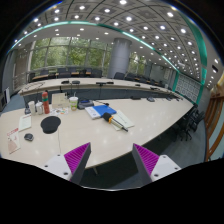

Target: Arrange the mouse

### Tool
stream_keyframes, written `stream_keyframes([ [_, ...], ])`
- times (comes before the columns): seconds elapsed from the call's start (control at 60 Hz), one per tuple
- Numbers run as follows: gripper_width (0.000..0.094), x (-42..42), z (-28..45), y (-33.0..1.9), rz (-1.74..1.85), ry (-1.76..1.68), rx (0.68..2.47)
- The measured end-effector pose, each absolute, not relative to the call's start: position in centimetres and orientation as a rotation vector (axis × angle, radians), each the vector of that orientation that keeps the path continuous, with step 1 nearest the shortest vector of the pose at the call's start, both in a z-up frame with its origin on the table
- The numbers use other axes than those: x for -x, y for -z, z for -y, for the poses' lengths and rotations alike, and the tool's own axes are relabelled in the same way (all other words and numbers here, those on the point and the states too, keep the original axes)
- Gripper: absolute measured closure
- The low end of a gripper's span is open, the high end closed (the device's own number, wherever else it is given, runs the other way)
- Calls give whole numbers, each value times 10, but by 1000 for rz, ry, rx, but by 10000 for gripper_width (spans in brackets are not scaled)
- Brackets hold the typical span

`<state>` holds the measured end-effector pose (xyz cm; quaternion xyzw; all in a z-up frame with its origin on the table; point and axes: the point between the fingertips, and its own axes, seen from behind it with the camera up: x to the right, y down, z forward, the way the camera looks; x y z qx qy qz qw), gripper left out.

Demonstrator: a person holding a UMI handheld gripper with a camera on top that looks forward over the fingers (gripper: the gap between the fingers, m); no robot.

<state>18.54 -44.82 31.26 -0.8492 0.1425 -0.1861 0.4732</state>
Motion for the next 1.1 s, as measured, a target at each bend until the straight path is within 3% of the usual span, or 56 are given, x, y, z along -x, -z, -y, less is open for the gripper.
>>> stream_keyframes([
  [0.117, 86, -170, 447, -288, -328, 418, 2120],
  [0.25, 85, -138, 436, -234, -270, 402, 2177],
  [0.5, 82, -3, 391, -135, -114, 236, 2261],
  [0.817, 84, 201, 259, -61, 117, 62, 2231],
  [1.1, 84, 282, 139, -13, 252, 74, 2228],
])
